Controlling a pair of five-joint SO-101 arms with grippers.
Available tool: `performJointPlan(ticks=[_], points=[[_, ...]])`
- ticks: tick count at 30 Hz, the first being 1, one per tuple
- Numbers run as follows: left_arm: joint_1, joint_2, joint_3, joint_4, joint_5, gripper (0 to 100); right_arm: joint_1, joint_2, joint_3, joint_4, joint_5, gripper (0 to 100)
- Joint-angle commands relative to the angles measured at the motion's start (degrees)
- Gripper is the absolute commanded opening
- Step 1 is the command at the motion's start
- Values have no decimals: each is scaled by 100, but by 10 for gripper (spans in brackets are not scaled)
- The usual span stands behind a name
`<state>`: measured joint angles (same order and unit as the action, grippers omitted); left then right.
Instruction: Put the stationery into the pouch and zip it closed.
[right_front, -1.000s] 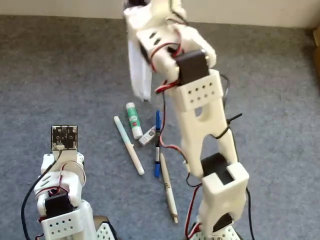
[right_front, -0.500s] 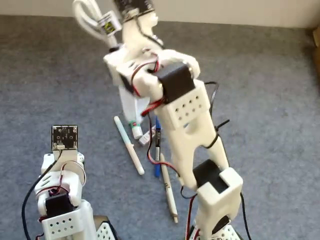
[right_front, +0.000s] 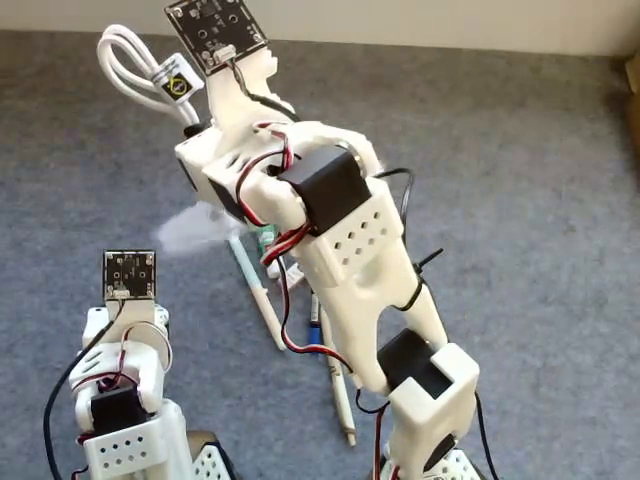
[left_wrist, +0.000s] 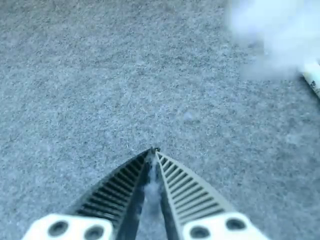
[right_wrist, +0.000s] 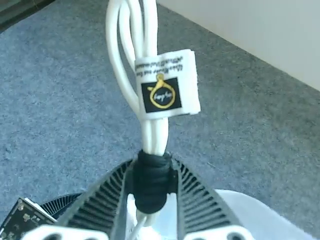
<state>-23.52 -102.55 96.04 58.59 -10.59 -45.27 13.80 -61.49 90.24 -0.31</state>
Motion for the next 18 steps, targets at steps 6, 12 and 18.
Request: performJointPlan(ticks=[6,12,18], points=[[-110,-66,92,26,35,12,655,-382,-303,-189,35,4],[-655,-66,-295,70,264,197,769,-382,-321,198,26,4],[-637,-66,-919,53,1336,255,892,-391,-321,330,-844,4]])
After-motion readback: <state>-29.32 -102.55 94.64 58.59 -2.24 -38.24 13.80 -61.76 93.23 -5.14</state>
